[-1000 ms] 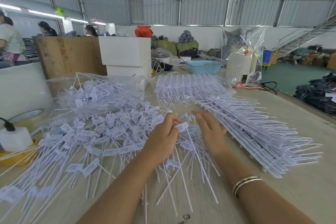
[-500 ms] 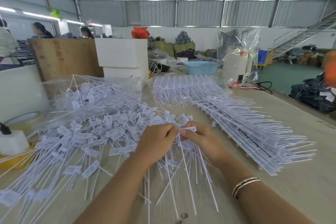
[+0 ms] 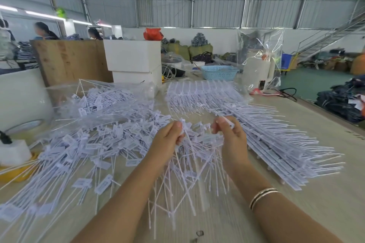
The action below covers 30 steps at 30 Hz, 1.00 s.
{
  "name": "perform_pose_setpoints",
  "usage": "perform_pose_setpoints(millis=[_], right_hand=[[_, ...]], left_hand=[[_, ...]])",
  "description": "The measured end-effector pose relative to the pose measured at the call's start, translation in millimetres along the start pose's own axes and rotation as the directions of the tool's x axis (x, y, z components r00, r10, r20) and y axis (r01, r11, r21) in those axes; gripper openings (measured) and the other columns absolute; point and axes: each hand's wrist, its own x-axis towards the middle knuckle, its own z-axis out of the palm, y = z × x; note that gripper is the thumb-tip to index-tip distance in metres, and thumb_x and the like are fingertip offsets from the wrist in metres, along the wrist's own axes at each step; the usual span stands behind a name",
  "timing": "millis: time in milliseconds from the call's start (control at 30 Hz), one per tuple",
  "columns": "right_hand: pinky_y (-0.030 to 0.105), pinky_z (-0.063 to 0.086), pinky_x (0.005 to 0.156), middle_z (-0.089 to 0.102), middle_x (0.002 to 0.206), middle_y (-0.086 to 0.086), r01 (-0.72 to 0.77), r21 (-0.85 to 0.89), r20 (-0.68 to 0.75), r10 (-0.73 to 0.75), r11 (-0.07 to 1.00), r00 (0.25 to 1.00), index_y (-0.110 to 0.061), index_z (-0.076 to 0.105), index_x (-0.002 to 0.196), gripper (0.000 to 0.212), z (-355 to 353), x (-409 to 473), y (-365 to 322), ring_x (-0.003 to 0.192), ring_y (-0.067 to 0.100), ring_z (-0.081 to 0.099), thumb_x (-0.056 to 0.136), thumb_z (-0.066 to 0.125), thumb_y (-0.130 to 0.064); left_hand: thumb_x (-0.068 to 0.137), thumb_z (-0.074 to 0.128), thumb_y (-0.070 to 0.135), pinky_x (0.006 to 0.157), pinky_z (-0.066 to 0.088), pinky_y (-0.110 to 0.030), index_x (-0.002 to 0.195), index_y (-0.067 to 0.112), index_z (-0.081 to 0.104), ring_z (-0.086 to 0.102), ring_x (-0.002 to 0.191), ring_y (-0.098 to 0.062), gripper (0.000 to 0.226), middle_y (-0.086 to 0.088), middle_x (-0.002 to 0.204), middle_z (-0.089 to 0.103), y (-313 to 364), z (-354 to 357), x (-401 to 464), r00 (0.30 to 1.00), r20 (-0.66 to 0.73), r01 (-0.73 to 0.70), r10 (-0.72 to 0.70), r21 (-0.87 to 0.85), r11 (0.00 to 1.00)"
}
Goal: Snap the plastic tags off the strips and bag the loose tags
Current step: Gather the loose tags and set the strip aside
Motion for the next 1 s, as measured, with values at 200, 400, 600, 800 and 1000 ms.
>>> perform_pose_setpoints(millis=[200,400,600,800,1000], right_hand=[[0.042,0.037,0.1,0.063,0.092,-0.017,-0.153,-0.394,-0.017,0.159,0.906,0.987,-0.039,0.055,0.09,0.014,-15,14,18,0.109,0.016,0.053,0.094,0.046,-0.048],[0.044,0.003,0.111,0.021,0.153,-0.006,-0.077,-0.739,-0.043,0.067,0.669,0.997,-0.033,0.023,0.148,0.051,-9,15,17,0.141,0.014,0.011,0.1,0.03,-0.046],[0.031,0.012,0.095,0.056,0.088,-0.023,0.208,-0.717,0.248,-0.035,0.666,0.968,-0.036,0.063,0.081,0.04,7,-7,5,0.105,-0.003,0.041,0.085,0.036,-0.065],[0.042,0.029,0.09,0.047,0.058,-0.011,0.021,-0.519,0.255,0.131,0.854,0.958,-0.023,0.05,0.058,0.035,7,-7,8,0.081,0.02,0.047,0.089,0.06,-0.038],[0.046,0.026,0.098,0.051,0.065,-0.012,-0.007,-0.419,0.277,0.135,0.908,0.951,-0.031,0.058,0.063,0.033,0,-5,3,0.085,0.016,0.047,0.093,0.054,-0.02]], left_hand=[[0.1,0.039,0.031,0.06,0.037,-0.027,0.059,0.033,0.048,0.052,0.058,-0.02,0.042,0.01,0.059,0.052,1,4,-6,0.991,0.059,-0.129,0.119,0.196,0.972],[0.098,0.039,0.04,0.048,0.031,-0.021,0.086,0.032,0.045,0.039,0.045,-0.005,0.015,0.01,0.055,0.04,-6,9,-6,0.96,0.139,-0.279,0.242,0.425,0.861],[0.1,0.034,0.032,0.064,0.045,-0.023,0.109,0.027,0.043,0.055,0.07,-0.001,0.013,0.015,0.079,0.053,-7,13,-5,0.959,0.03,-0.268,0.283,0.434,0.86],[0.1,0.032,0.029,0.062,0.044,-0.023,0.095,0.027,0.047,0.056,0.071,-0.004,0.016,0.01,0.081,0.058,-7,10,-5,0.959,0.022,-0.26,0.282,0.459,0.849],[0.099,0.038,0.036,0.049,0.028,-0.027,0.056,0.026,0.036,0.033,0.042,-0.007,0.044,0.007,0.047,0.035,-7,3,-5,0.97,0.12,-0.242,0.21,0.515,0.823]])
